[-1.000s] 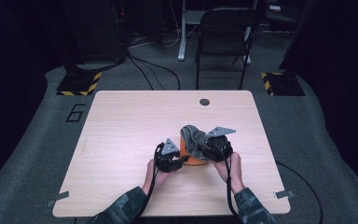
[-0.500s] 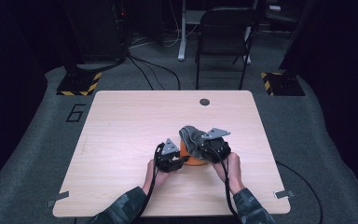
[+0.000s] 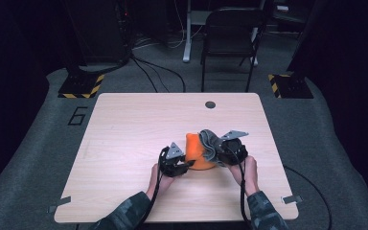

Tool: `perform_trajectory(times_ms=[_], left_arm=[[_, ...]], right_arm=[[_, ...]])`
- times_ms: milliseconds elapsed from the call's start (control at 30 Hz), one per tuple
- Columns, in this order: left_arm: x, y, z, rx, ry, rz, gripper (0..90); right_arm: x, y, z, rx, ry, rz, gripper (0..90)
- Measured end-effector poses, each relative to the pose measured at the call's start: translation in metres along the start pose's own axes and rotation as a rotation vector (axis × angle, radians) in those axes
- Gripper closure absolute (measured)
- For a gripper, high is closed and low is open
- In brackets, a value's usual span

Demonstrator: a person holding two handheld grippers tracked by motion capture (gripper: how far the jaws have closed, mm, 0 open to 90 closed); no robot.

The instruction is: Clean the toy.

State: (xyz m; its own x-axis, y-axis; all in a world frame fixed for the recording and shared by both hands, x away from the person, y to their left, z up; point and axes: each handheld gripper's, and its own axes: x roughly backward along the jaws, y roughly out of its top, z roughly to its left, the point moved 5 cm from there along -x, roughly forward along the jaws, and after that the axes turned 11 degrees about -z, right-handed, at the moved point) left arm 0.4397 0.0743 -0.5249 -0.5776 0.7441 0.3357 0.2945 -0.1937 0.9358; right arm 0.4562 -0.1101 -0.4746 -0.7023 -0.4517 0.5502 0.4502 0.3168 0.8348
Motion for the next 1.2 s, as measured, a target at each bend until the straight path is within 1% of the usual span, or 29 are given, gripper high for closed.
perform_trajectory(times_ms=[100, 133, 167, 233, 267, 367, 433, 467, 567, 600, 733, 767, 833, 867, 900, 933, 967, 1000, 1033, 1067, 1100, 1133, 1167, 1200], left_arm=[[0.000, 0.000, 0.000, 0.000, 0.000, 0.000, 67.7], [0.000, 0.000, 0.000, -0.001, -0.001, 0.000, 67.7], [0.000, 0.000, 0.000, -0.001, -0.001, 0.000, 67.8], [0.000, 0.000, 0.000, 0.000, -0.001, 0.000, 67.8], [0.000, 0.000, 0.000, 0.000, -0.002, -0.001, 67.8], [0.000, 0.000, 0.000, 0.000, -0.005, -0.002, 67.8], [0.000, 0.000, 0.000, -0.001, -0.006, -0.003, 67.8], [0.000, 0.000, 0.000, -0.002, -0.008, -0.004, 67.7], [0.000, 0.000, 0.000, -0.002, -0.008, -0.004, 67.7], [0.000, 0.000, 0.000, -0.003, -0.008, -0.004, 67.7], [0.000, 0.000, 0.001, -0.004, -0.010, -0.004, 67.6], [0.000, 0.000, 0.001, -0.006, -0.011, -0.006, 67.6], [0.000, 0.000, 0.001, -0.005, -0.011, -0.008, 67.6], [0.000, 0.000, 0.001, -0.004, -0.013, -0.005, 67.5], [0.000, 0.000, 0.001, -0.004, -0.015, -0.005, 67.6], [0.001, 0.000, 0.001, -0.005, -0.015, -0.005, 67.5], [0.001, 0.000, 0.001, -0.005, -0.015, -0.005, 67.5], [0.001, 0.000, 0.001, -0.005, -0.014, -0.006, 67.5], [0.001, 0.000, 0.001, -0.006, -0.014, -0.005, 67.5], [0.001, 0.000, 0.001, -0.006, -0.013, -0.006, 67.5], [0.001, 0.000, 0.001, -0.005, -0.014, -0.005, 67.5], [0.001, 0.000, 0.001, -0.005, -0.012, -0.007, 67.5], [0.000, 0.000, 0.001, -0.005, -0.012, -0.008, 67.4], [0.000, 0.000, 0.001, -0.005, -0.012, -0.008, 67.4]], right_arm=[[-0.001, -0.001, -0.004, 0.004, 0.000, 0.005, 72.1], [-0.002, -0.004, -0.008, -0.006, -0.008, 0.019, 72.1], [-0.002, -0.004, -0.008, -0.006, -0.008, 0.019, 72.1], [-0.003, -0.007, -0.013, -0.017, -0.021, 0.029, 72.1], [-0.005, -0.012, -0.019, -0.027, -0.034, 0.049, 72.1], [-0.010, -0.020, -0.027, -0.046, -0.046, 0.070, 72.0], [-0.011, -0.022, -0.029, -0.047, -0.049, 0.076, 72.1], [-0.014, -0.026, -0.031, -0.063, -0.053, 0.090, 72.0], [-0.016, -0.030, -0.035, -0.058, -0.060, 0.100, 72.0], [-0.018, -0.033, -0.036, -0.071, -0.062, 0.115, 71.9], [-0.025, -0.041, -0.041, -0.071, -0.076, 0.149, 71.7], [-0.029, -0.049, -0.044, -0.074, -0.085, 0.190, 71.2], [-0.031, -0.051, -0.046, -0.074, -0.089, 0.195, 71.1], [-0.032, -0.052, -0.047, -0.091, -0.082, 0.189, 71.1], [-0.032, -0.052, -0.048, -0.087, -0.080, 0.192, 71.1], [-0.031, -0.051, -0.048, -0.074, -0.085, 0.198, 71.2], [-0.028, -0.049, -0.049, -0.075, -0.097, 0.193, 71.6], [-0.028, -0.049, -0.049, -0.075, -0.097, 0.193, 71.6], [-0.025, -0.048, -0.049, -0.085, -0.101, 0.198, 71.8], [-0.022, -0.045, -0.051, -0.084, -0.104, 0.177, 72.0], [-0.015, -0.039, -0.053, -0.082, -0.104, 0.154, 72.5], [-0.015, -0.039, -0.053, -0.082, -0.104, 0.154, 72.5], [-0.009, -0.033, -0.054, -0.084, -0.106, 0.123, 72.6], [-0.005, -0.029, -0.053, -0.089, -0.102, 0.108, 72.6]])
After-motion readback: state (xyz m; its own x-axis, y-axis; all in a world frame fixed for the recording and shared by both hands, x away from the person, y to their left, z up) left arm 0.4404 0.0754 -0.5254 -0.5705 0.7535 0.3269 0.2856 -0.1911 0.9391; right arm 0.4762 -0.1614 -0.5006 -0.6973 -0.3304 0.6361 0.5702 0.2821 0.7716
